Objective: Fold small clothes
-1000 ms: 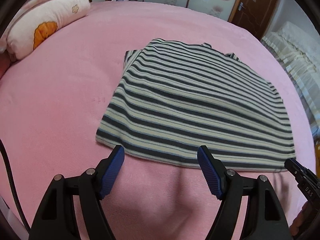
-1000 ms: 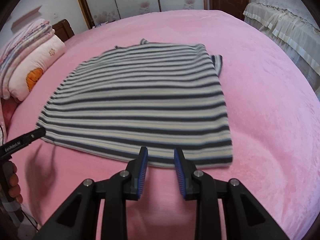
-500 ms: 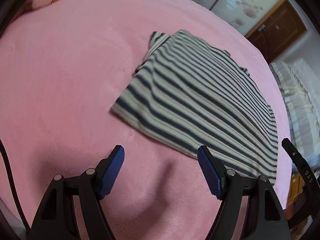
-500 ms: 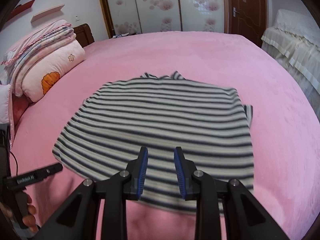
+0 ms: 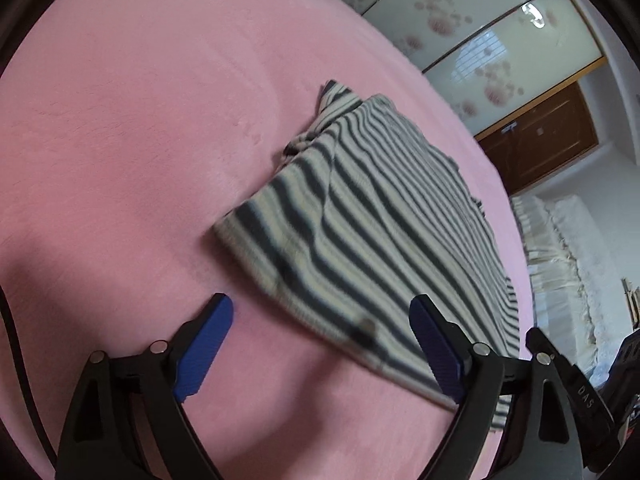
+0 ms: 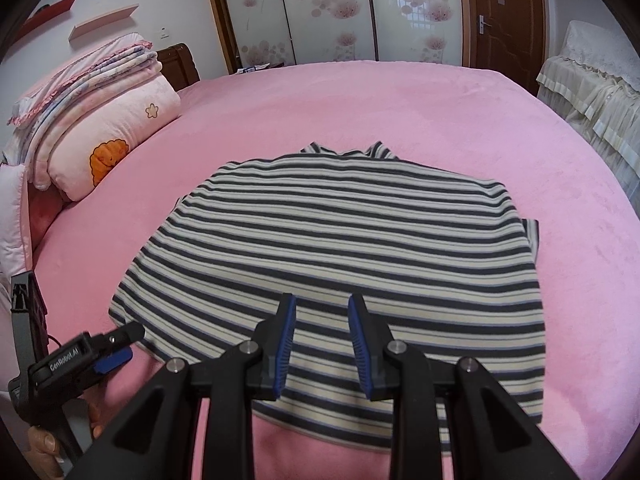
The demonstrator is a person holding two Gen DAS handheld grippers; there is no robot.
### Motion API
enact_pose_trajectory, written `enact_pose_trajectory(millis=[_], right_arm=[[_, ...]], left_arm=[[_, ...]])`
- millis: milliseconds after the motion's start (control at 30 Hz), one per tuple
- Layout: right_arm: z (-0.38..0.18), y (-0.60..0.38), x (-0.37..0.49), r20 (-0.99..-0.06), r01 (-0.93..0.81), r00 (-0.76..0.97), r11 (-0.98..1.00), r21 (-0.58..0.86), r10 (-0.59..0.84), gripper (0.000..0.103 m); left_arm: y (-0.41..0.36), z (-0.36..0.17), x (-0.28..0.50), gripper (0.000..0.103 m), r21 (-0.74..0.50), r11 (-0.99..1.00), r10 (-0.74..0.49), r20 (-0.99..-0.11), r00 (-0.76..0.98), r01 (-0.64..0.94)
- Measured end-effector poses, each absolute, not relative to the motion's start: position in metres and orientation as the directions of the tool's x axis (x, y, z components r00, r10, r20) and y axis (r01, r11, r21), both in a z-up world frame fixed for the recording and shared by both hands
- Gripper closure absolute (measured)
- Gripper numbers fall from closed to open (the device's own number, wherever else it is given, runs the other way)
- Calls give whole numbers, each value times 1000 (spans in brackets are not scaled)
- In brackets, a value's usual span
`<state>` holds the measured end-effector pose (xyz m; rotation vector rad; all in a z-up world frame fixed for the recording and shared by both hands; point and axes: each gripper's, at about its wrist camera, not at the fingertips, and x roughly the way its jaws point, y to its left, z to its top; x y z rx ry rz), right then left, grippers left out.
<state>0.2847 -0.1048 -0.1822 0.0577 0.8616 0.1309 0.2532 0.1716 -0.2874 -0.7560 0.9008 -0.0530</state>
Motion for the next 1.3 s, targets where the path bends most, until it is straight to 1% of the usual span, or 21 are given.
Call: enact_pose_trajectory(millis=[100,467,533,567,600,633,667,700,800,900,933,967,1067,1300], right_arm=[[-185,-102,285,-750,-100,647,990,95,137,76],[-195,-102,295,-752,-89,646,991,95,130,76],[-197,-104,297,-753,-83,646,992,97,128,76],[-198,-105,298,-753,-80,645,992,100,128,76],[-199,-106,298,-754,-78,644,992,104,130,76],[-200,-107,299,-754,-76,644,991,108,131,76],[-201,-107,300,-754,-75,644,991,111,133,76],[-202,-108,301,-754,-75,643,991,112,134,76],[-204,-109,305,-755,-72,642,991,115,134,76],[-204,-111,316,-749,-56,650,991,121,129,76],[-204,-112,319,-746,-53,654,991,124,129,78],[-204,-111,324,-744,-52,655,991,126,129,85],[-206,-111,345,-752,-50,645,989,139,139,96],[-223,-107,383,-781,-55,597,980,189,184,99]], left_arm=[[169,-288,261,10,-632,737,-351,-659,665,-238],[171,-290,305,10,-716,672,-391,-558,732,-187],[172,-291,311,15,-724,665,-392,-549,739,-185],[172,-292,317,27,-727,662,-394,-546,739,-184],[171,-294,322,46,-733,654,-406,-546,733,-184],[171,-296,326,56,-739,648,-418,-548,725,-185],[172,-302,333,79,-748,634,-438,-557,706,-197],[173,-305,336,88,-750,628,-445,-566,694,-208],[172,-305,340,93,-748,635,-452,-561,694,-192],[165,-294,340,94,-702,691,-410,-578,705,-174],[163,-292,338,94,-691,703,-399,-581,709,-170],[161,-287,338,94,-675,718,-383,-585,715,-168],[154,-266,329,94,-625,768,-335,-579,743,-140],[144,-232,331,94,-579,811,-314,-554,771,-85]])
